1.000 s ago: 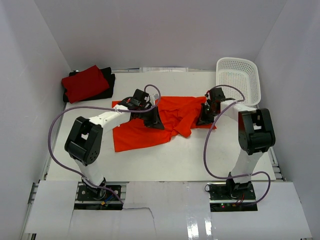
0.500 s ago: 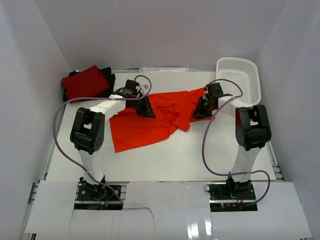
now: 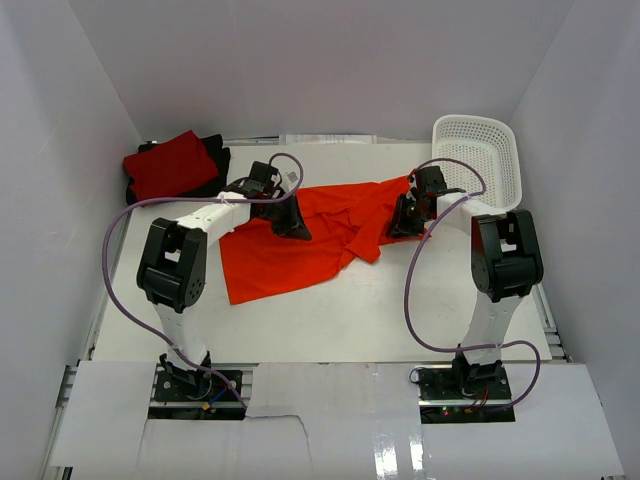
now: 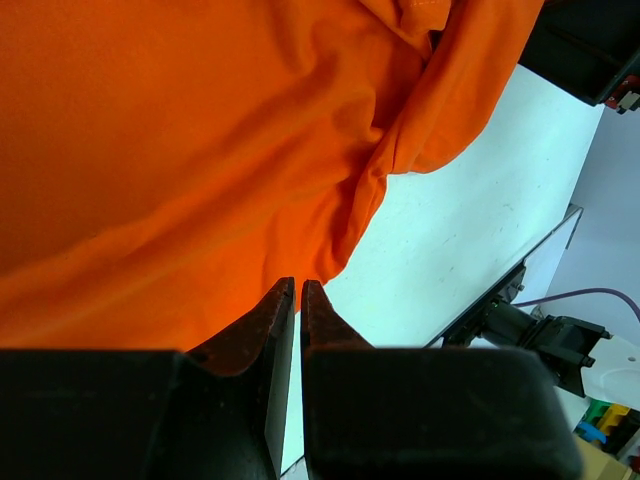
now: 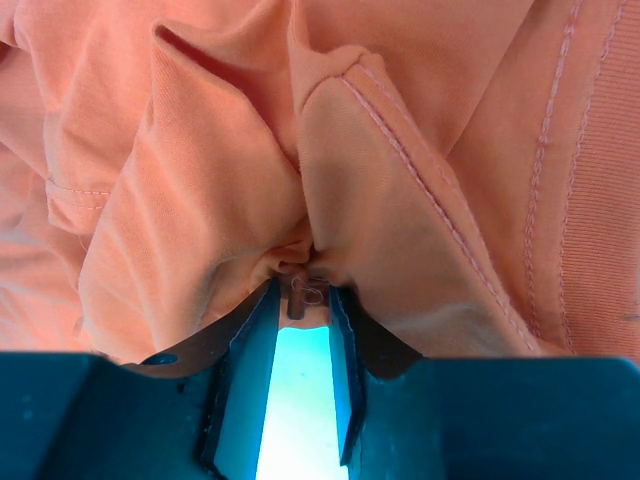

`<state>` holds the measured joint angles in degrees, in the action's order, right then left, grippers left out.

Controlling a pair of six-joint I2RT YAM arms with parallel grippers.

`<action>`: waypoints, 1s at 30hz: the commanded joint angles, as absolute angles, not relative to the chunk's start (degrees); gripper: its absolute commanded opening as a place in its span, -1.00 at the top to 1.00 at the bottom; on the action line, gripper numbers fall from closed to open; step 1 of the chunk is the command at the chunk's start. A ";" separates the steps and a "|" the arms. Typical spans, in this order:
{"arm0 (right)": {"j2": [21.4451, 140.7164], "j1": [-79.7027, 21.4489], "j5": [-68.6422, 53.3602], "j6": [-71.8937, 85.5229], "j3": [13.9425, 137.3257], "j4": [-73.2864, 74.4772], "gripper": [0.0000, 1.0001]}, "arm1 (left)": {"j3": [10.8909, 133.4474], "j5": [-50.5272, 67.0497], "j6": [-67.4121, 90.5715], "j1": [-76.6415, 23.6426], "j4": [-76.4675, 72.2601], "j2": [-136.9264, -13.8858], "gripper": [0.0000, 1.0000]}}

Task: Fold and stack the t-shirts
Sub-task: Grap the side of the flattened tshirt furthest away from the robot with both arms

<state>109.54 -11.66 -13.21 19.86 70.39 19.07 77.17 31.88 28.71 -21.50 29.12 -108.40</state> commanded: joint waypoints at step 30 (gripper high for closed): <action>105.55 -12.92 -12.74 19.16 73.56 23.38 0.53 | 74.97 32.26 27.95 -21.53 28.30 -104.33 0.61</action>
